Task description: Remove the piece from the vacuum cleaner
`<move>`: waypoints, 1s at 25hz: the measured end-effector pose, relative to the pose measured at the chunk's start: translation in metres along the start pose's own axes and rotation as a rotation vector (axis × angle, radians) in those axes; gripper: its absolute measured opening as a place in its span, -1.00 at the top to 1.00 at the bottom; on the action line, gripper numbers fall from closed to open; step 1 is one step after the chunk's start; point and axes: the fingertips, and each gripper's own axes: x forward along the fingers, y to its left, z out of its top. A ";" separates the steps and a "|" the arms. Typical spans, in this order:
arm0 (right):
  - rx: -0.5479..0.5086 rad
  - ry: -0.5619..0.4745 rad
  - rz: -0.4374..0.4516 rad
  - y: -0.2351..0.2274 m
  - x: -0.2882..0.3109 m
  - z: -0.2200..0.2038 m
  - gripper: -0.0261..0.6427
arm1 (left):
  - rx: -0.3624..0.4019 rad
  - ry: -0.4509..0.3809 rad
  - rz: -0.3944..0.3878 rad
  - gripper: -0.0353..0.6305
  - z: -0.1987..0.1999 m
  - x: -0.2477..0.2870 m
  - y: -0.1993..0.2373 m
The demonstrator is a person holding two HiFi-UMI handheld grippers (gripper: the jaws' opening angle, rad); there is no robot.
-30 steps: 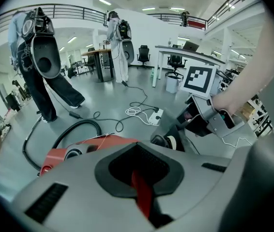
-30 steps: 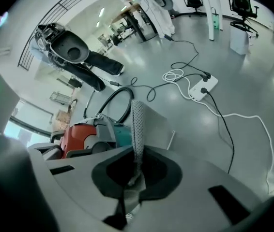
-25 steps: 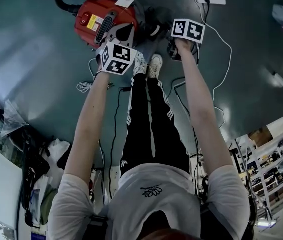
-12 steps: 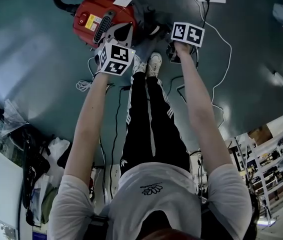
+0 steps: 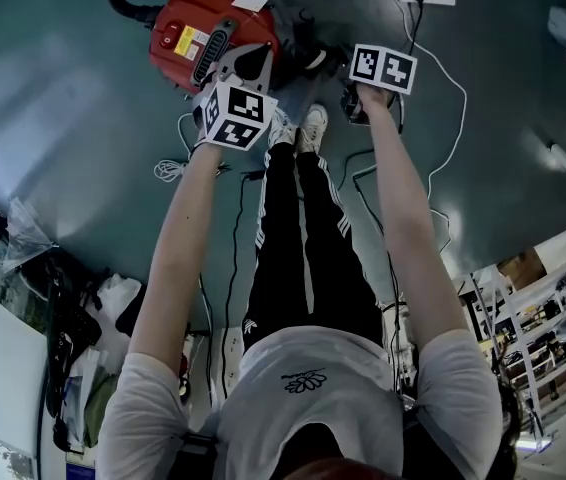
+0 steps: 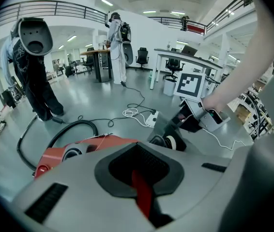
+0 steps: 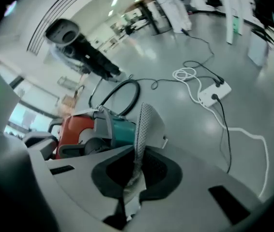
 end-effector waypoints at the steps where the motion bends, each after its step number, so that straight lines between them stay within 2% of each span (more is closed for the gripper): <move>1: -0.094 0.031 -0.011 0.002 0.001 0.007 0.86 | 0.005 -0.007 0.004 0.88 0.000 0.000 0.000; 3: -0.197 0.068 -0.022 0.006 0.003 0.014 0.85 | 0.019 -0.020 0.021 0.88 -0.001 0.000 0.003; 4: -0.191 0.067 -0.021 0.007 0.004 0.012 0.85 | 0.023 -0.023 0.027 0.88 -0.002 0.000 0.004; 8: -0.036 -0.008 -0.007 -0.005 -0.006 -0.007 0.85 | 0.026 -0.013 0.009 0.88 -0.003 0.000 0.001; 13: -0.073 -0.014 -0.025 -0.007 -0.011 -0.009 0.85 | 0.023 -0.014 0.012 0.88 -0.003 -0.001 0.001; 16: -0.105 -0.031 -0.001 -0.006 -0.016 -0.012 0.85 | 0.026 -0.014 0.004 0.88 -0.002 -0.002 -0.001; 20: -0.079 -0.053 0.045 -0.007 -0.016 -0.017 0.85 | 0.032 -0.015 -0.003 0.88 -0.002 -0.002 0.000; 25: -0.006 -0.081 0.060 -0.010 -0.017 -0.026 0.85 | 0.022 -0.008 -0.014 0.88 -0.003 -0.002 0.000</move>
